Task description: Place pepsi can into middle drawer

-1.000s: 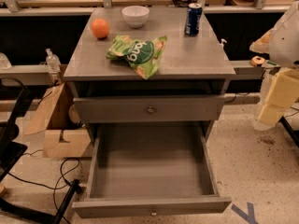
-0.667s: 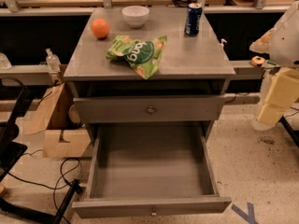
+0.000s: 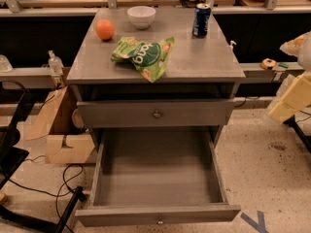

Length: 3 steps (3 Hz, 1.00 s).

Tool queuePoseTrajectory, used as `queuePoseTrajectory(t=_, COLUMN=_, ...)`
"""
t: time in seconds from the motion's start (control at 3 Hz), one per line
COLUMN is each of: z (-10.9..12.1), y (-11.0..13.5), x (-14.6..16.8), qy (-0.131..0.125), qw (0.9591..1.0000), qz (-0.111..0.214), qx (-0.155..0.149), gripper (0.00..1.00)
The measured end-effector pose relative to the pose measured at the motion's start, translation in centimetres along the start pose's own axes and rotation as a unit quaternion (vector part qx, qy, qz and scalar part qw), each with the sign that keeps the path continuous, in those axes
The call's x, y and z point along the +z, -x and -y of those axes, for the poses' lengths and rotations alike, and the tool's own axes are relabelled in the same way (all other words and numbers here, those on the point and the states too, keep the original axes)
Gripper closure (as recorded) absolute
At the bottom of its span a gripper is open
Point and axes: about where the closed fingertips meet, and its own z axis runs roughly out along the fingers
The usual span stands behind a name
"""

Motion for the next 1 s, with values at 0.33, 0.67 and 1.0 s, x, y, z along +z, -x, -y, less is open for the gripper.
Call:
queuePoseTrajectory(t=0.33, z=6.4, y=-1.6, x=1.5, qy=-0.054, qw=0.9936, qz=0.083, qx=0.054, gripper=0.00)
queuePoseTrajectory(t=0.67, z=15.4, y=-0.9, x=2.8, qy=-0.114, qw=0.9687, qz=0.199, qx=0.096, gripper=0.00)
queuePoseTrajectory(t=1.0, z=21.6, y=1.1, x=5.6, qy=-0.117, qw=0.9345, qz=0.304, qx=0.143, gripper=0.00)
